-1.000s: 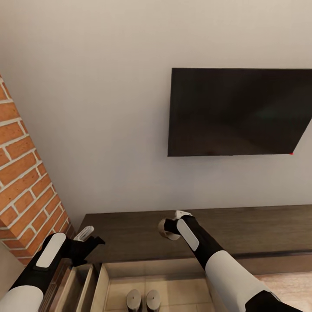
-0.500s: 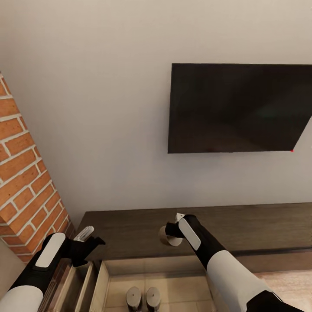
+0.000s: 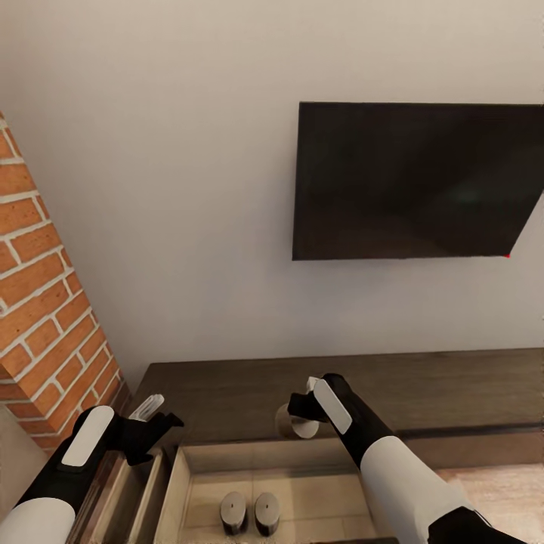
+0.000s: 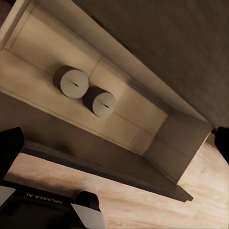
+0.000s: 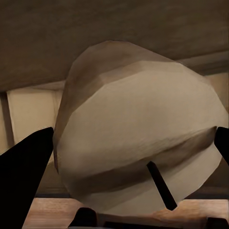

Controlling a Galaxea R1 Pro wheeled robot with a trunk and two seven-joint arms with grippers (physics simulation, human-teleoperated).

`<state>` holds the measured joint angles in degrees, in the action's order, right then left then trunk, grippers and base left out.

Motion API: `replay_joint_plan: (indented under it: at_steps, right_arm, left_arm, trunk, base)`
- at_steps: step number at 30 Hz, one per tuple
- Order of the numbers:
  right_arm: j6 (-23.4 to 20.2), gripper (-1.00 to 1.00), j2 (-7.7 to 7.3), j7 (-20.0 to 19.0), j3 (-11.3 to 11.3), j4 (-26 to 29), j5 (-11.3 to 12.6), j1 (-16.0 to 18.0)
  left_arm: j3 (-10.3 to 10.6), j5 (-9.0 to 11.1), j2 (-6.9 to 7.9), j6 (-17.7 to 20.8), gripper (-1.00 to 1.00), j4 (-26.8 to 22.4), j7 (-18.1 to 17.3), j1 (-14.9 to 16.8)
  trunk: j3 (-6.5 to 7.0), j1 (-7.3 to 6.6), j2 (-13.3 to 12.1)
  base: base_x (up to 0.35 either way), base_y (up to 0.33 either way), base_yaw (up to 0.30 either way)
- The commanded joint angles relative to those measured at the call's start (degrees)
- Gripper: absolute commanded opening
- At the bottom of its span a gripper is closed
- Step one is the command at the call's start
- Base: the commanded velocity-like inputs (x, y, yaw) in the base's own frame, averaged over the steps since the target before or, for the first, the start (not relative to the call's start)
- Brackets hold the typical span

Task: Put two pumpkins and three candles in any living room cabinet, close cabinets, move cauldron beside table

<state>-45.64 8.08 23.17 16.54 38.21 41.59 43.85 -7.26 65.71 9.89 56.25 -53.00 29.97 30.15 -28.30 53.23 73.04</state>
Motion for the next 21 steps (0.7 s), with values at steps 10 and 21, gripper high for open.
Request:
replay_joint_plan:
  at_steps: [10, 21]
  right_arm:
    - [-0.1, -1.00, 0.02, 0.1, 0.0, -2.0, 0.0, 0.0]
    - [0.2, -1.00, 0.09, 0.1, 0.0, -2.1, -0.1, 0.0]
  left_arm:
    - [-0.2, 0.0, 0.07, 0.5, 1.00, 0.0, 0.0, 0.0]
    - [0.0, 0.0, -0.04, 0.6, 1.00, 0.0, 0.0, 0.0]
  trunk:
    - [-1.80, 2.20, 4.0]
    - [-3.77, 4.62, 8.4]
  base:
    - [-0.012, 0.000, 0.000]
    - [0.000, 0.000, 0.000]
